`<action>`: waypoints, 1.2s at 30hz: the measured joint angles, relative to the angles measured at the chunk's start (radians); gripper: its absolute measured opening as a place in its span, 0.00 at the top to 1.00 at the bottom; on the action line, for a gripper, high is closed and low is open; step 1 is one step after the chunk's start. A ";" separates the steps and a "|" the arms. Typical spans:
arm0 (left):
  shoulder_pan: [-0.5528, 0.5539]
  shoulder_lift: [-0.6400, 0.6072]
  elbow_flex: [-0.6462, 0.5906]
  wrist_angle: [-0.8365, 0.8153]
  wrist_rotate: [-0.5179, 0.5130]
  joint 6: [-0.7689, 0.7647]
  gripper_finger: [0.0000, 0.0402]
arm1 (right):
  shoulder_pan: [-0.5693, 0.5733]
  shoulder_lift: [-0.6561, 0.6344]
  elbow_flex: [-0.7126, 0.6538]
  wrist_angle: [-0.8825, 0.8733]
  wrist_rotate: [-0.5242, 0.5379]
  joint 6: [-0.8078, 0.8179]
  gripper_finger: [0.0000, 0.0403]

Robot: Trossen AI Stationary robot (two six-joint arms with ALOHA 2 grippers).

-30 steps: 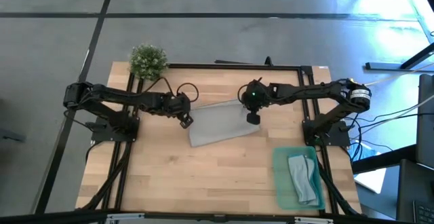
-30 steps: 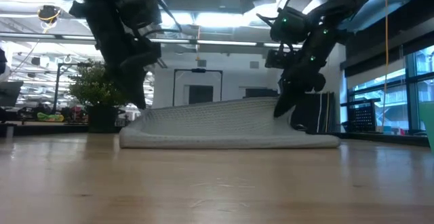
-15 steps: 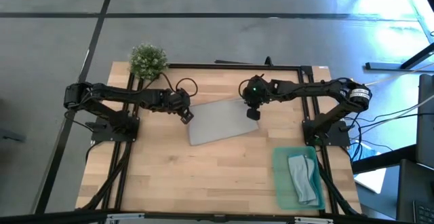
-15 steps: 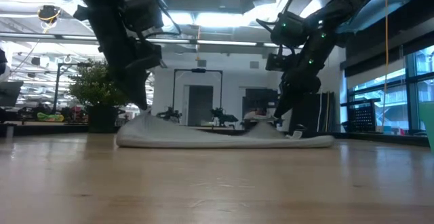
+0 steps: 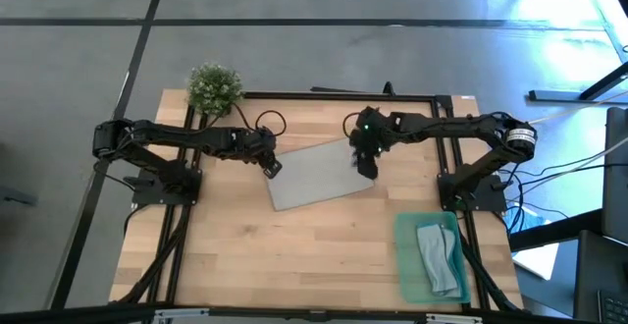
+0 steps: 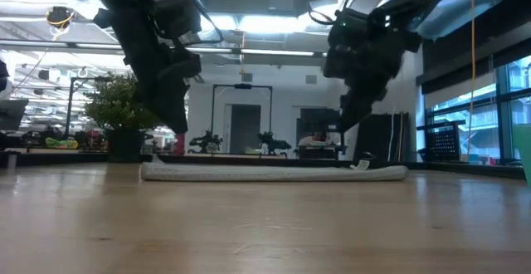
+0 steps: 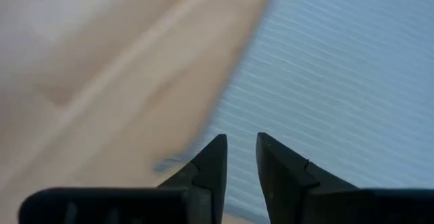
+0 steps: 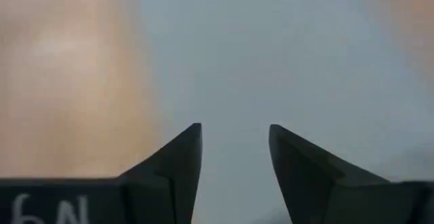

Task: Roll microfiber towels into tight, uniform cylinder then place into a basket
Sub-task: Fold the gray towel

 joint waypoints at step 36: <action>-0.301 0.179 0.049 0.166 0.342 -0.039 0.81 | -0.031 -0.005 -0.113 0.068 0.060 -0.046 0.60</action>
